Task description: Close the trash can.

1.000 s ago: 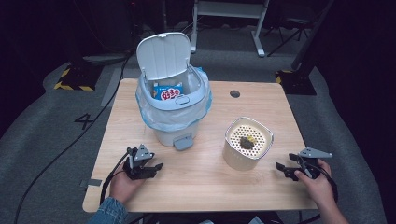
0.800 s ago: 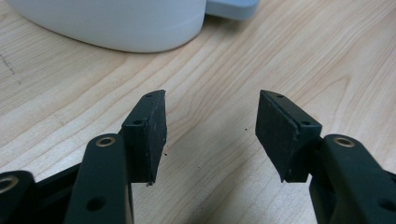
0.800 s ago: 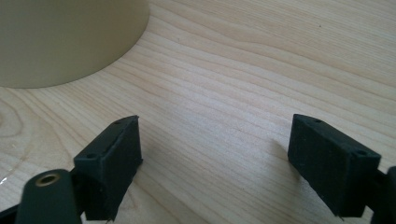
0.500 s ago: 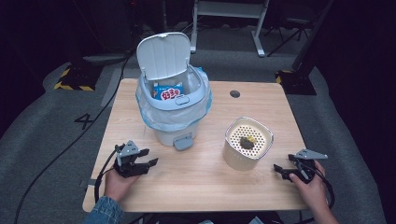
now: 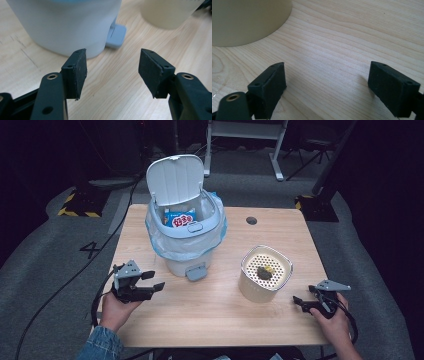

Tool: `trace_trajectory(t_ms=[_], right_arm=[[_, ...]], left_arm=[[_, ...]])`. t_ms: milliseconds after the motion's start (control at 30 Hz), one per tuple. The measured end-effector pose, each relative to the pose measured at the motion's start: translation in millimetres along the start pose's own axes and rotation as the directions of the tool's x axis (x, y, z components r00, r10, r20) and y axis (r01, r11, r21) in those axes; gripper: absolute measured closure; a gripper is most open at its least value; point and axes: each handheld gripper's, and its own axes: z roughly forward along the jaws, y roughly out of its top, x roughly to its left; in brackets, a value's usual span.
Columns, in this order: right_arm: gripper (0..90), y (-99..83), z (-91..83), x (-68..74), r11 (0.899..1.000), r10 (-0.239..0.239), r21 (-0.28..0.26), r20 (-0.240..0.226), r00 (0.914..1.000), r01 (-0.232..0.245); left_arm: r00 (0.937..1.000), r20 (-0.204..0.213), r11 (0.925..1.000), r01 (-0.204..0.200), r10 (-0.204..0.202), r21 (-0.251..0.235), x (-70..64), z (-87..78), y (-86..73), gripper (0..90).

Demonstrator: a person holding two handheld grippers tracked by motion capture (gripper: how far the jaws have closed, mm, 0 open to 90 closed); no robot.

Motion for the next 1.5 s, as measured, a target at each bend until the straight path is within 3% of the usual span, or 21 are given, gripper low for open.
trace_trajectory(t_ms=[300, 433, 533, 633, 700, 833, 933, 1000, 1167, 1500], right_arm=[[15.0, -0.1, 0.1, 0.1, 1.0, 0.0, -0.001, 0.001, 1.0, 0.0], [15.0, -0.1, 0.1, 0.1, 1.0, 0.001, -0.001, 0.001, 1.0, -0.001], [15.0, -0.1, 0.1, 0.1, 1.0, 0.0, -0.001, 0.001, 1.0, 0.0], [15.0, -0.1, 0.1, 0.1, 1.0, 0.0, -0.001, 0.001, 1.0, 0.0], [15.0, -0.1, 0.1, 0.1, 1.0, 0.0, -0.002, 0.001, 1.0, 0.0], [15.0, -0.1, 0.1, 0.1, 1.0, 0.0, -0.002, 0.001, 1.0, 0.0], [15.0, -0.1, 0.1, 0.1, 1.0, 0.0, -0.002, 0.001, 1.0, 0.0], [15.0, -0.1, 0.1, 0.1, 1.0, 0.0, -0.002, 0.001, 1.0, 0.0], [15.0, -0.1, 0.1, 0.1, 1.0, 0.0, -0.002, 0.001, 1.0, 0.0], [15.0, -0.1, 0.1, 0.1, 1.0, 0.0, -0.002, 0.001, 1.0, 0.0]], left_arm=[[1.0, -0.004, 0.996, -0.002, 0.002, -0.089, 9.1, -38.4, 42.5, 40.9], [0.9991, 0.03, 0.988, 0.034, -0.03, -0.151, 16.5, -49.3, 60.1, 40.9], [0.9987, 0.043, 0.9807, 0.035, -0.028, -0.193, 20.2, -55.3, 73.6, 42.2], [0.9984, 0.044, 0.9658, 0.045, -0.035, -0.255, 24.0, -62.1, 87.8, 44.8], [0.9988, 0.03, 0.961, 0.045, -0.038, -0.273, 26.1, -65.2, 96.4, 44.9], [0.9995, -0.02, 0.9584, 0.017, -0.024, -0.285, 30.8, -68.5, 117.0, 45.4], [0.9984, -0.053, 0.9606, 0.006, -0.021, -0.278, 34.2, -69.1, 129.1, 46.1], [0.996, -0.088, 0.9608, -0.011, -0.014, -0.277, 35.3, -70.1, 138.6, 46.2], [0.9929, -0.118, 0.9575, -0.023, -0.011, -0.288, 41.1, -72.4, 158.0, 45.8], [0.9808, -0.193, 0.9563, -0.03, -0.028, -0.291, 55.2, -64.0, 196.7, 44.8]])
